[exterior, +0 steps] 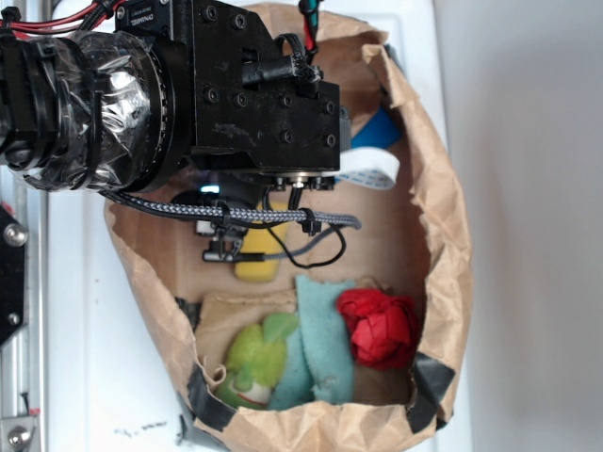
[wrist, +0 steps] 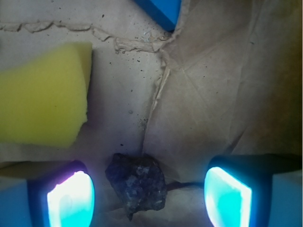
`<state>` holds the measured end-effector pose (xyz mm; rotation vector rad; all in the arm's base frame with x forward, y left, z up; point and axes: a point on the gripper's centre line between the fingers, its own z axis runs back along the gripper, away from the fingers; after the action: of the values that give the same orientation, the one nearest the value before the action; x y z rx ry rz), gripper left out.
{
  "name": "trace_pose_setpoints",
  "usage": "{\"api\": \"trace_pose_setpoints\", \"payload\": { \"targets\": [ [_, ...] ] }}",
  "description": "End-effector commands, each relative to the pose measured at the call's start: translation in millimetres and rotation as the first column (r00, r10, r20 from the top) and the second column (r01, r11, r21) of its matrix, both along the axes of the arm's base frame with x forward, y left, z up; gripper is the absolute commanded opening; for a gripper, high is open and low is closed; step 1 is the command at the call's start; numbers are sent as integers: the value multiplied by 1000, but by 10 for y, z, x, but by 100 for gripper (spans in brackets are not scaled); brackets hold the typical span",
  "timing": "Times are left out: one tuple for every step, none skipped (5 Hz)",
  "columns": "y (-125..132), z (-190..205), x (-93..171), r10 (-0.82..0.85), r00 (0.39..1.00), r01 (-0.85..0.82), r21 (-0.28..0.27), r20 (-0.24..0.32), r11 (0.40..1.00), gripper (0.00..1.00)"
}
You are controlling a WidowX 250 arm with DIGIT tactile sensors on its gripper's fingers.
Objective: Grab the rock.
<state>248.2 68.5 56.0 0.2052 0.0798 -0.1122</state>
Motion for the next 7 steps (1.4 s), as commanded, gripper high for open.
{"api": "trace_pose_setpoints", "payload": {
  "targets": [
    [-102, 61, -3, -54, 998, 53, 16, 25, 998, 100],
    [-132, 10, -59, -75, 997, 75, 17, 7, 997, 100],
    [-135, -58, -66, -84, 996, 84, 19, -4, 996, 100],
    [-107, -157, -25, -80, 997, 80, 32, -12, 996, 100],
    [-97, -248, 4, -74, 997, 75, 57, -15, 996, 100],
    [-83, -362, 41, -69, 998, 70, 82, -16, 994, 100],
    [-76, -449, 14, -81, 996, 83, 89, -27, 993, 100]
  ]
}}
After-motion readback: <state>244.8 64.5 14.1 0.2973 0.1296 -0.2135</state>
